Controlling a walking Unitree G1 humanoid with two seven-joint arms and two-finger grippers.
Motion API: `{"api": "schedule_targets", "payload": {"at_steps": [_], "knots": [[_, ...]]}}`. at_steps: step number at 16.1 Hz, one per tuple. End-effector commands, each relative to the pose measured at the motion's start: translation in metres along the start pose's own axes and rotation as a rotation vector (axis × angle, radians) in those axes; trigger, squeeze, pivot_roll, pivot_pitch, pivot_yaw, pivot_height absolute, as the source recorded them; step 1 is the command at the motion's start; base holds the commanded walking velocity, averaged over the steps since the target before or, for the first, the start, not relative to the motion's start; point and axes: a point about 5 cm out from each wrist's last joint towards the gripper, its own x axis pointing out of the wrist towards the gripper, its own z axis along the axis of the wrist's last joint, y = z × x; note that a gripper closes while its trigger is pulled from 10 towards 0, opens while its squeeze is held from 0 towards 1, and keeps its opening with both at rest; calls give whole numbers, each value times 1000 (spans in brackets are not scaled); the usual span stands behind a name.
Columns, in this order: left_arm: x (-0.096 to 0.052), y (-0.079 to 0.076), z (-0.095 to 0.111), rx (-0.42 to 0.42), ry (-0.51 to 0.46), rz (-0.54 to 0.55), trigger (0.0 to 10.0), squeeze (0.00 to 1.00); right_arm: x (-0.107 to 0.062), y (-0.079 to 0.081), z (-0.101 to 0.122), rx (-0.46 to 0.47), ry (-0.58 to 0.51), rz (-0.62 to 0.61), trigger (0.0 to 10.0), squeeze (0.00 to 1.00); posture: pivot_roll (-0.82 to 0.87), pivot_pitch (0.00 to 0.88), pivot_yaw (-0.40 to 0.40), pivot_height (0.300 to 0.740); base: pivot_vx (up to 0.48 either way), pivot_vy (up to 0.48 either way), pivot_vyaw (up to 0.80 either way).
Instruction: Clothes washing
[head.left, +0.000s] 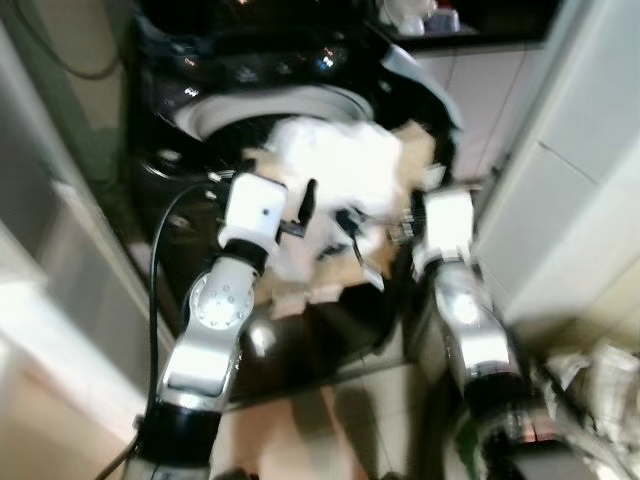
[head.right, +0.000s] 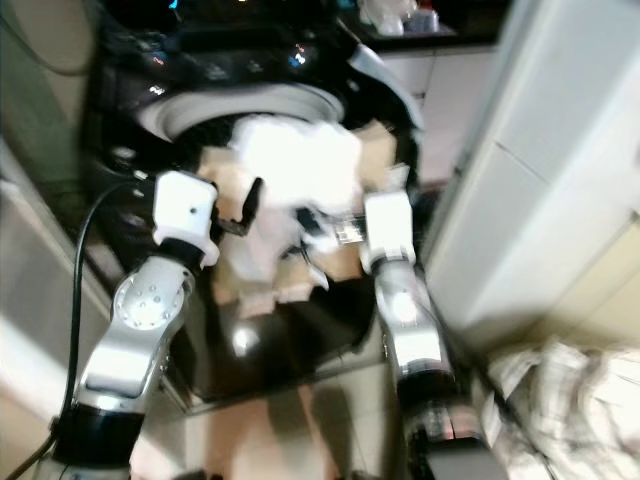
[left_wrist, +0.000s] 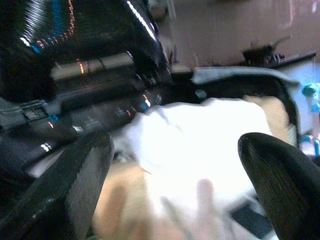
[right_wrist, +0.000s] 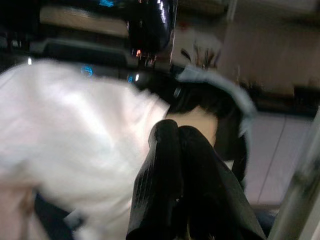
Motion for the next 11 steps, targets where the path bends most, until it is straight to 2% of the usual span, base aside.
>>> {"api": "schedule_targets", "payload": {"at_steps": [1,2,4,6,11], "knots": [[0,2,-1,-4,12,21,10000,0,2,1,0,-4,15,20,10000,0,-22,0,-11,740,0,-431,750],[1,5,-4,10,21,64,10000,0,5,0,0,4,20,25,10000,0,-18,0,-20,740,0,-431,0],[1,10,-5,-20,20,107,10000,0,8,-1,0,-5,29,33,10000,0,-15,0,-36,740,0,0,0],[1,11,-8,-16,33,131,10000,0,10,1,1,-1,30,48,10000,0,-16,0,-43,740,0,0,0],[3,11,-8,7,28,134,10000,0,17,9,3,46,41,63,10000,0,-14,0,-37,740,0,0,0]]}}
